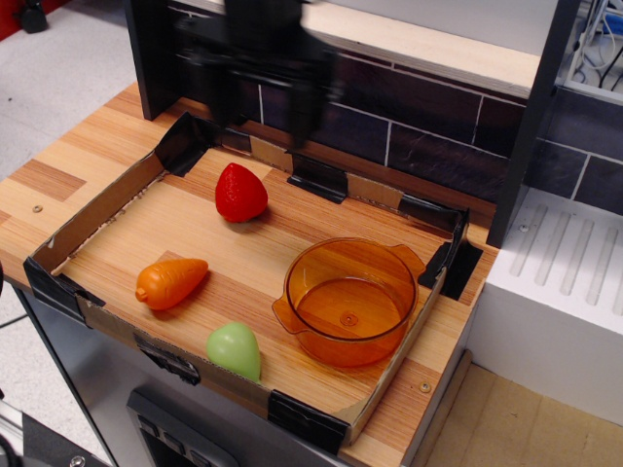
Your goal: Put carrot in pot
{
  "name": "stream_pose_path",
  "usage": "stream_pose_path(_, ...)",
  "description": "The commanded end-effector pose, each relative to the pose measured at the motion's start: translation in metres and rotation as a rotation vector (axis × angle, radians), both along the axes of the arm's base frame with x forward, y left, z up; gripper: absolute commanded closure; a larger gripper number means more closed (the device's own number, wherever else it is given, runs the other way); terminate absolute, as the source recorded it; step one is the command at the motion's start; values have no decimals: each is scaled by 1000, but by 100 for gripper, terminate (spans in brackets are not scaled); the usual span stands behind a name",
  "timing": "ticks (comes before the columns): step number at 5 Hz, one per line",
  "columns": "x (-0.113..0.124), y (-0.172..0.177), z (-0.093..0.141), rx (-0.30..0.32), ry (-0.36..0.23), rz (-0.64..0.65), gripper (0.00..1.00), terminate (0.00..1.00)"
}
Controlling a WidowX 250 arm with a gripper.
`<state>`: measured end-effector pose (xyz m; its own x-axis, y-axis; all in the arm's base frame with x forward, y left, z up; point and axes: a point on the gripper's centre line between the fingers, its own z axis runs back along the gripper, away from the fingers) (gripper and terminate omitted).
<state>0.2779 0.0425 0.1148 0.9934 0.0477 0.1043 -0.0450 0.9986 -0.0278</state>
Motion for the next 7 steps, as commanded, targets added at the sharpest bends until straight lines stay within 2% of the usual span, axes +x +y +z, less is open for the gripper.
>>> stream_pose_path(1, -34, 44, -11, 57, 109, -206, 0, 0)
stream_pose_path(2, -43, 47, -33, 87, 144, -275, 0, 0)
stream_pose_path(3, -49, 43, -54, 105, 151, -305, 0, 0)
stream_pose_path(5, -49, 40, -77, 131, 124, -286, 0, 0)
stream_pose_path(7, -51, 42, -93, 128, 144, -253, 0, 0)
